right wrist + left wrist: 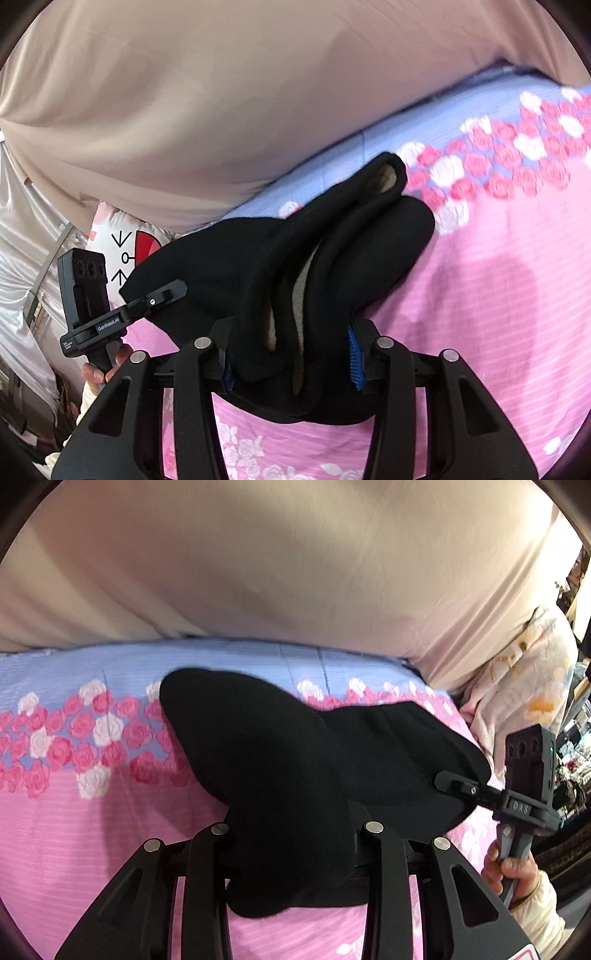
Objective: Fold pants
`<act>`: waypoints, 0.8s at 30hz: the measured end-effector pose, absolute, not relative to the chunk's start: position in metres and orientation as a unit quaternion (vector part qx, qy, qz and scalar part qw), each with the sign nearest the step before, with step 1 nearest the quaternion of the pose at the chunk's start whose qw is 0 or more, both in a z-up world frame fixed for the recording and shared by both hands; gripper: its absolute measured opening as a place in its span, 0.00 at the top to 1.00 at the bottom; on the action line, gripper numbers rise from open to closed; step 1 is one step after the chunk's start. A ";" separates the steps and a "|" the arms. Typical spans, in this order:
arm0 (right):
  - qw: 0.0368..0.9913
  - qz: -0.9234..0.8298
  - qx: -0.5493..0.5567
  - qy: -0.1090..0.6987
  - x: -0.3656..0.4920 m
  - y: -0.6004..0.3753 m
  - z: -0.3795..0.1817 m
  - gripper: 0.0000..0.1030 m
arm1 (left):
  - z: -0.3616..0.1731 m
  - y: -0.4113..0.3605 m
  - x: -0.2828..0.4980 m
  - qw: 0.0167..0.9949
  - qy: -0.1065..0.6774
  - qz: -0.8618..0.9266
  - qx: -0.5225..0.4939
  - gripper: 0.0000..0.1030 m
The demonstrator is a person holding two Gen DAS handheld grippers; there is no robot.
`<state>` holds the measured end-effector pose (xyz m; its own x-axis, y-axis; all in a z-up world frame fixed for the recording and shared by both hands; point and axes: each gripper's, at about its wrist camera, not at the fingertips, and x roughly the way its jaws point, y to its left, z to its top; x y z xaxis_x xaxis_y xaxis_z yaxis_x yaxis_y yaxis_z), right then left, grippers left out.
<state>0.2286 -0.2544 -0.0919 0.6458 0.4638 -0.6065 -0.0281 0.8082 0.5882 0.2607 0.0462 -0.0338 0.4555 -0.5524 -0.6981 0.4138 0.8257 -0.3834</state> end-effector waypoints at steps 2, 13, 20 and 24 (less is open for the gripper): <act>0.857 0.141 0.277 0.412 0.226 -0.256 -0.099 0.53 | -0.042 0.049 0.257 0.843 0.454 -0.281 -0.074 0.60; 0.883 0.040 0.276 0.378 0.140 -0.305 -0.060 0.27 | -0.039 0.135 0.212 0.828 0.504 -0.199 -0.142 0.41; 0.927 0.090 0.171 0.321 0.199 -0.213 0.010 0.52 | 0.082 0.073 0.231 0.904 0.391 -0.156 -0.071 0.40; 0.899 0.087 0.179 0.390 0.263 -0.192 -0.044 0.62 | 0.040 0.015 0.286 0.884 0.443 -0.145 -0.045 0.42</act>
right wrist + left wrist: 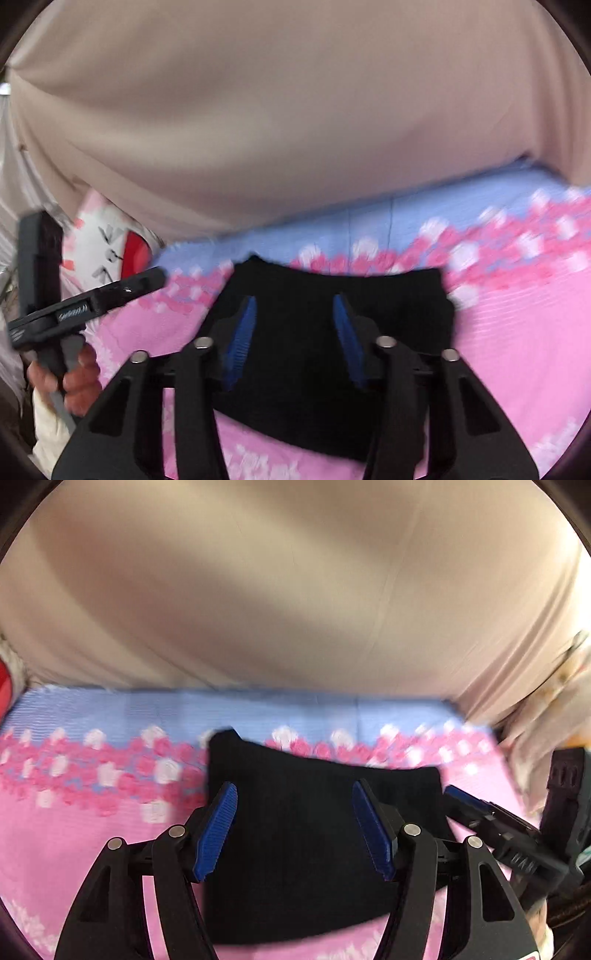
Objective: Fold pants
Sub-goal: 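Lower the folded trousers onto the sheet and open both tools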
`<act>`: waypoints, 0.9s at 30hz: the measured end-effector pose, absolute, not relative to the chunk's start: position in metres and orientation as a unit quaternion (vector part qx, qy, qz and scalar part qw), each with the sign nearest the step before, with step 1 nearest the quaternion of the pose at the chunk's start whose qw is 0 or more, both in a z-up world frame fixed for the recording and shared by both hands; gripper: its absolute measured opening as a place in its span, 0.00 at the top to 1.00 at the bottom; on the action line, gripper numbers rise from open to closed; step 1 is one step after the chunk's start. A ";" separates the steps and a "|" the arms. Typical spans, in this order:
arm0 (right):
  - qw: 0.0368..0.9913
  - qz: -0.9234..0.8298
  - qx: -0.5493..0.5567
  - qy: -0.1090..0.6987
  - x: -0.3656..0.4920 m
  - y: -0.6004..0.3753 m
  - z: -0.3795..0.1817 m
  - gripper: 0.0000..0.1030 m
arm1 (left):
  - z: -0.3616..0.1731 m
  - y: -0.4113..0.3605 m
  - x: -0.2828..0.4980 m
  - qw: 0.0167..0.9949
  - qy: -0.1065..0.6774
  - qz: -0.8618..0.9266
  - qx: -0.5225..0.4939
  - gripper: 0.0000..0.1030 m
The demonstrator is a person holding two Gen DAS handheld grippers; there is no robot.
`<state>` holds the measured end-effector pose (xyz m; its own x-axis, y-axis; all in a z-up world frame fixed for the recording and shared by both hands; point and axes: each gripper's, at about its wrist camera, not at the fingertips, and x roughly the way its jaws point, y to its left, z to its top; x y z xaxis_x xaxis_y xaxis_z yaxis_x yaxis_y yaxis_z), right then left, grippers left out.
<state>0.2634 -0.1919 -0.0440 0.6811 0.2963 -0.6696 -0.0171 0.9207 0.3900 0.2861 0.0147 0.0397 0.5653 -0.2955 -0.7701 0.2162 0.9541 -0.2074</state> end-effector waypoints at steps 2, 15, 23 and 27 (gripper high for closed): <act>0.893 0.054 0.172 0.413 0.278 -0.201 -0.069 0.65 | 0.004 0.005 0.310 0.872 0.476 -0.110 -0.020 0.55; 0.888 0.044 0.229 0.397 0.177 -0.273 -0.062 0.26 | 0.012 0.053 0.247 0.881 0.460 -0.109 -0.021 0.30; 0.846 0.084 0.272 0.452 0.178 -0.252 -0.118 0.47 | -0.056 0.085 0.214 0.828 0.548 -0.087 -0.081 0.33; 0.862 0.077 0.245 0.437 0.199 -0.246 -0.112 0.57 | -0.061 0.072 0.209 0.824 0.549 -0.100 -0.098 0.60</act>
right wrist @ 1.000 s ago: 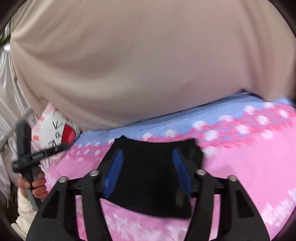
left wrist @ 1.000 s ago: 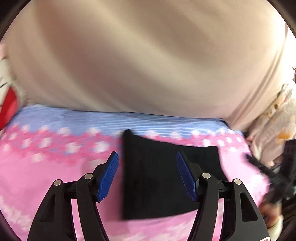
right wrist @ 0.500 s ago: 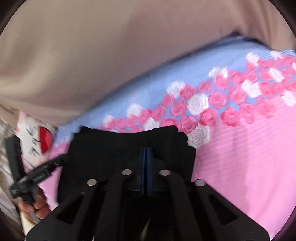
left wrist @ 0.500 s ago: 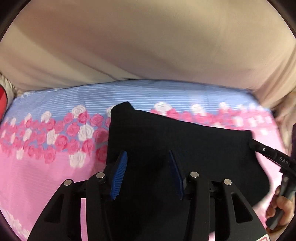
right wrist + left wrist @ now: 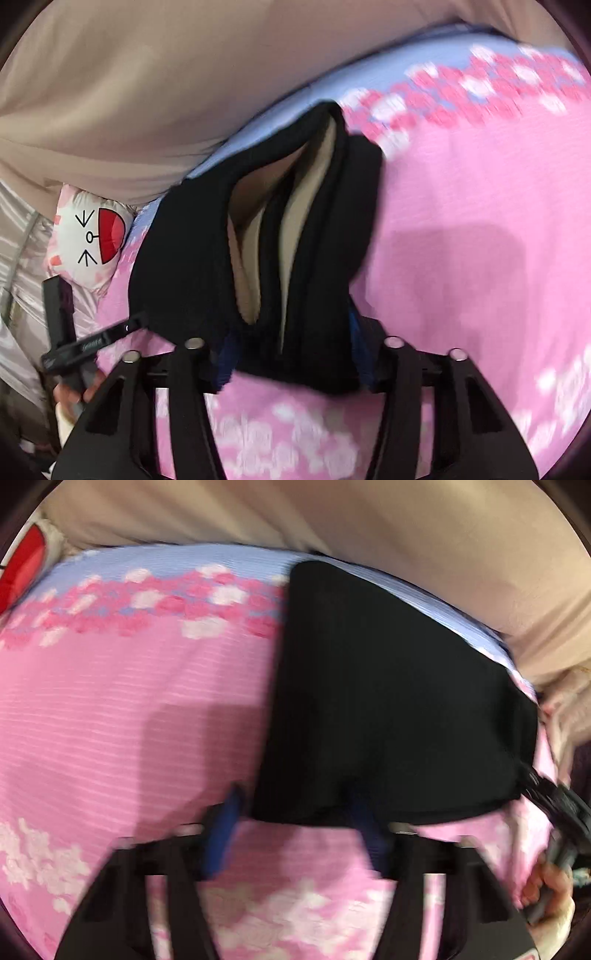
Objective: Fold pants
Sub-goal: 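Lower the folded trousers onto the sheet and open both tools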
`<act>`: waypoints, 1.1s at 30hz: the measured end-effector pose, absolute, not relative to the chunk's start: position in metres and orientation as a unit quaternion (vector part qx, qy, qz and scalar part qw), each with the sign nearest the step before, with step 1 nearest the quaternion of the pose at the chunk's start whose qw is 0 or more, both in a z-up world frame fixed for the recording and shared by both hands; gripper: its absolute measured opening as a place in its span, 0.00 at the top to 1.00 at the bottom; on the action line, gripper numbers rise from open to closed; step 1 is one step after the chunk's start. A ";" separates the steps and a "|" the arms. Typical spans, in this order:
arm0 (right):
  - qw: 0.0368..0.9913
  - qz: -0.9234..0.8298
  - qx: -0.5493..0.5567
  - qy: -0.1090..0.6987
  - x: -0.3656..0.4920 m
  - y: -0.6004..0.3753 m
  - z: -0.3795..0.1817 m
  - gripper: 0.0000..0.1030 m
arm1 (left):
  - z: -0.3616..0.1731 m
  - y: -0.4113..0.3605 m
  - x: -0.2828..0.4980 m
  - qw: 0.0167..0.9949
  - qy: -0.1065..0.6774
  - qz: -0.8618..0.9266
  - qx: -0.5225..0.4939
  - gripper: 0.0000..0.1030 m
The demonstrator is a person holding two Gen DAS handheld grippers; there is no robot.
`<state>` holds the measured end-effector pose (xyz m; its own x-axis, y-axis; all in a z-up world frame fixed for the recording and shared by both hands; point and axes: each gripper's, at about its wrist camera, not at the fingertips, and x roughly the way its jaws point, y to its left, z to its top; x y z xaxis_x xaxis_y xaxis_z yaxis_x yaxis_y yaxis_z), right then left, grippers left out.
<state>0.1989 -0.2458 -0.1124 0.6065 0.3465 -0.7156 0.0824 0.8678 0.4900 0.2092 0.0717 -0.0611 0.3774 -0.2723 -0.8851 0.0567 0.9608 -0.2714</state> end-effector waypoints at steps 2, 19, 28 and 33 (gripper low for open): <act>0.875 0.076 0.228 0.420 0.207 -0.244 -0.099 0.58 | -0.056 0.065 0.206 0.829 0.545 -0.090 -0.092 0.59; 0.912 0.077 0.136 0.380 0.198 -0.188 -0.063 0.47 | -0.033 0.046 0.190 0.856 0.516 -0.012 0.007 0.49; 0.906 0.036 0.180 0.381 0.187 -0.221 -0.080 0.83 | -0.034 0.040 0.182 0.863 0.502 0.007 0.056 0.45; 0.901 0.014 0.174 0.397 0.184 -0.232 -0.102 0.91 | -0.031 0.040 0.173 0.868 0.492 0.015 0.068 0.45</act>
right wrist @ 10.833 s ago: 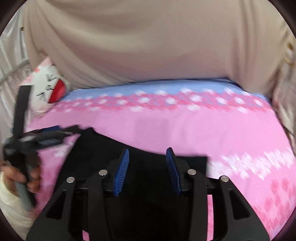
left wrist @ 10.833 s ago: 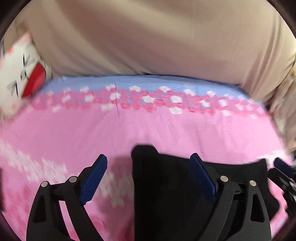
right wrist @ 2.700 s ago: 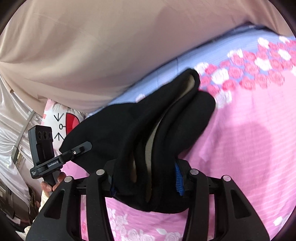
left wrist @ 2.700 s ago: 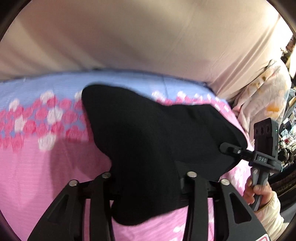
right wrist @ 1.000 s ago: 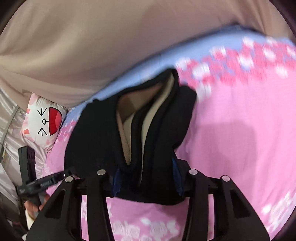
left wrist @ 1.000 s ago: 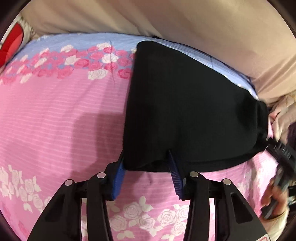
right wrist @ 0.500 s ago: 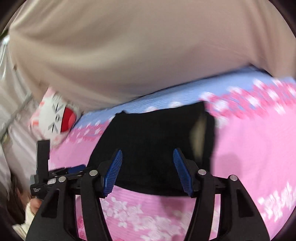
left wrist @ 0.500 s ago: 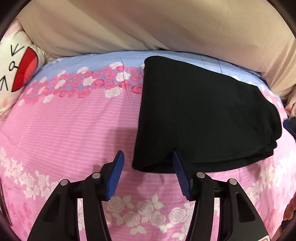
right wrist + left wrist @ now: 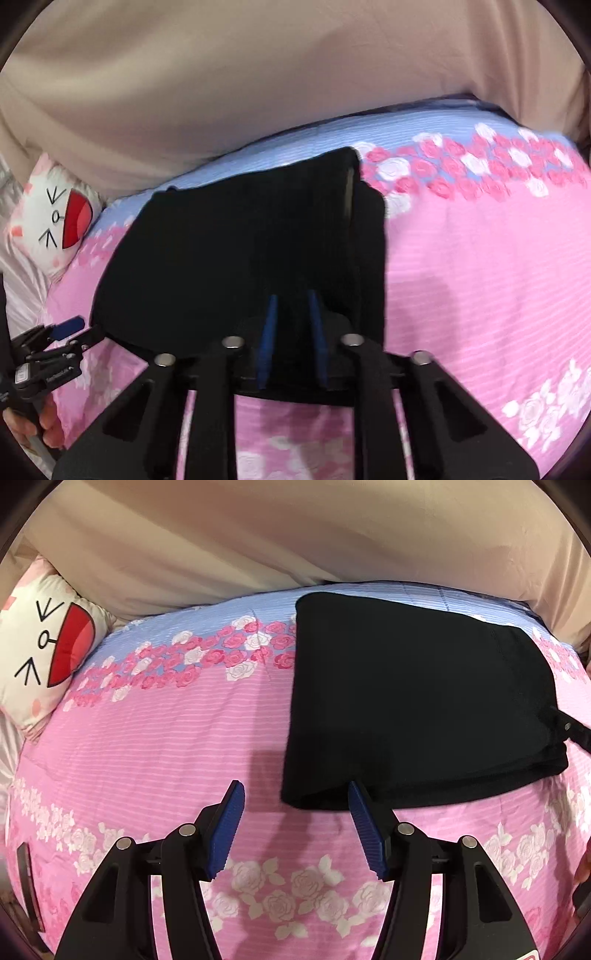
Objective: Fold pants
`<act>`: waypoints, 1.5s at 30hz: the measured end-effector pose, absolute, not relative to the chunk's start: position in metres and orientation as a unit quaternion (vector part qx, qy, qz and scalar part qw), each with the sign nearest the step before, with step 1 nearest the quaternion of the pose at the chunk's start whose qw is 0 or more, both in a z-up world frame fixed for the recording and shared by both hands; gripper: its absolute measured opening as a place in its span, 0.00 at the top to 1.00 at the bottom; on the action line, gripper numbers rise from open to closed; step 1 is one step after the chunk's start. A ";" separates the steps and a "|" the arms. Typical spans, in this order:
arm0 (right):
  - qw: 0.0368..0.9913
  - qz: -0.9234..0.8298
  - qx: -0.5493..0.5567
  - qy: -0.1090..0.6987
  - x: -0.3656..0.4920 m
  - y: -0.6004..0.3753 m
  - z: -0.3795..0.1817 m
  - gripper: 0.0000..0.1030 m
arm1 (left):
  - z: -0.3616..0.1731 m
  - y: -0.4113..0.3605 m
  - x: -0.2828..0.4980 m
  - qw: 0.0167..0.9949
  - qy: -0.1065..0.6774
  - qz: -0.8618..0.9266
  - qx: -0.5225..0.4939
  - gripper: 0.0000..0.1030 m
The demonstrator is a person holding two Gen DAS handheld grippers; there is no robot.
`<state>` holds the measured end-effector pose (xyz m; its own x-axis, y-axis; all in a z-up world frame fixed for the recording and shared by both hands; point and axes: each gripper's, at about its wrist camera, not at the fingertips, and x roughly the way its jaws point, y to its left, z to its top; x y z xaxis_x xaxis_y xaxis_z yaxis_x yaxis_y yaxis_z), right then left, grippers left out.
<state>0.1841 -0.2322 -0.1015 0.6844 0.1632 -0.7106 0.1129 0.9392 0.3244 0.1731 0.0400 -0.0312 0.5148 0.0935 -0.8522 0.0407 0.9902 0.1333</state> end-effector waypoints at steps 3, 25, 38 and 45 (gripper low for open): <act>0.915 -0.032 0.146 0.374 0.161 -0.227 -0.076 0.84 | -0.024 0.049 0.159 0.873 0.480 0.030 0.077 0.44; 0.940 -0.121 0.018 0.319 0.031 -0.173 -0.034 0.05 | 0.031 -0.004 0.043 0.920 0.377 -0.011 0.107 0.17; 0.950 -0.108 0.038 0.290 -0.027 -0.137 -0.019 0.05 | 0.052 -0.004 -0.002 0.930 0.363 -0.037 0.050 0.16; 0.951 -0.107 0.029 0.288 -0.036 -0.126 -0.024 0.05 | 0.045 0.006 -0.012 0.927 0.371 -0.031 0.040 0.11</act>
<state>-0.0356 -0.1262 -0.0238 0.8112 -0.1869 -0.5540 0.2204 0.9754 -0.0064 -0.0125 0.0055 0.0454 0.7225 -0.0279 -0.6908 0.0873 0.9949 0.0512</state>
